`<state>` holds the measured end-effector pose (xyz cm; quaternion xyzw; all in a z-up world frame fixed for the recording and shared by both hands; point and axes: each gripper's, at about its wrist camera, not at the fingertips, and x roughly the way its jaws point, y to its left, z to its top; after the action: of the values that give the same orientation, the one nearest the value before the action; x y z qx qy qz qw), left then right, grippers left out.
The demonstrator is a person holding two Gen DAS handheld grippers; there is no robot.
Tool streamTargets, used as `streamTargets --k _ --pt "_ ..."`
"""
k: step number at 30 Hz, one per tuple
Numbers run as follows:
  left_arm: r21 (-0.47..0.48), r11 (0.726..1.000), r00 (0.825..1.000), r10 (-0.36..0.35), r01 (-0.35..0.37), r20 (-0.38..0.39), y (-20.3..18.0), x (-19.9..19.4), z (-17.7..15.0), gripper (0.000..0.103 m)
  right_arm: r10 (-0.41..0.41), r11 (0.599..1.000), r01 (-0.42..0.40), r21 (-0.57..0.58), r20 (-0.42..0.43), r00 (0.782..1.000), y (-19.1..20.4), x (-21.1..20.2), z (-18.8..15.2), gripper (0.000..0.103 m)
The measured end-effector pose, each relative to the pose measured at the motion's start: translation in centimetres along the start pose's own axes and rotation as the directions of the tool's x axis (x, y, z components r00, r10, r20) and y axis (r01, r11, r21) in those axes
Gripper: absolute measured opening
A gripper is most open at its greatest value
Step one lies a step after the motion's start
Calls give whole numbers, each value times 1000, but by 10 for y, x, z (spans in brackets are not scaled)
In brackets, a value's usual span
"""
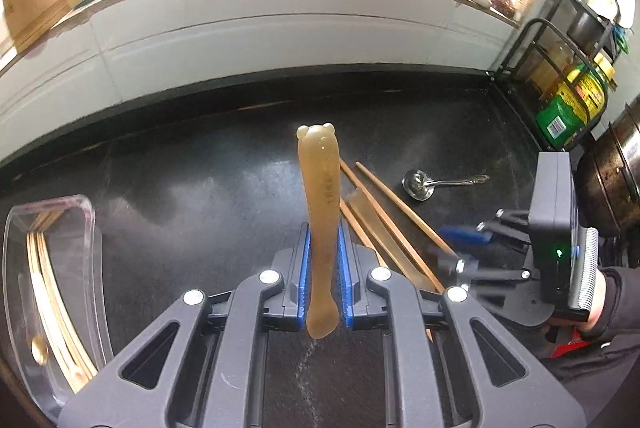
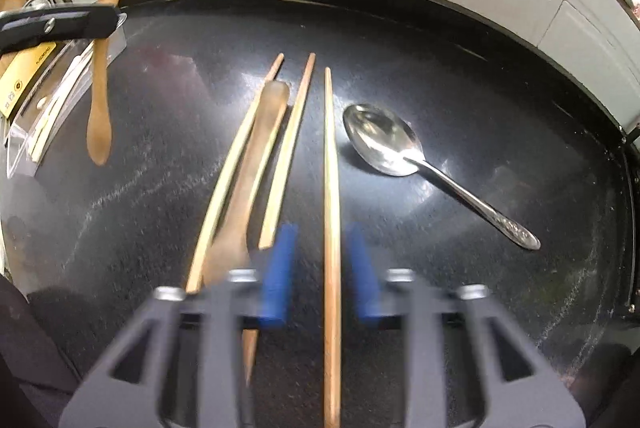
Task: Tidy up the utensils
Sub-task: 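Lift the wooden spoon and chopstick and carry both over the clear tray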
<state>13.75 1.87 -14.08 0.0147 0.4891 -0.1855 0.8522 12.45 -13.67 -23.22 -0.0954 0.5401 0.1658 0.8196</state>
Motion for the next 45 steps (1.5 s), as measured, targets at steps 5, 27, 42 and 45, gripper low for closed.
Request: streamTargets --k 5,27,42,45 --pt "-50 998 1000 29 -29 -6 2 -16 -11 12 27 999 -24 46 -52 998 2 0 3 7" --pt "-6 997 995 75 -75 73 -42 -114 -43 12 -13 979 -34 199 232 973 30 -198 -25 7" --pt "-83 990 988 123 -115 96 5 -147 -67 12 11 991 -42 124 240 971 88 -201 -11 7" --pt "-120 984 985 146 -135 93 27 -154 -75 12 34 994 -57 93 238 971 108 -198 2 7"
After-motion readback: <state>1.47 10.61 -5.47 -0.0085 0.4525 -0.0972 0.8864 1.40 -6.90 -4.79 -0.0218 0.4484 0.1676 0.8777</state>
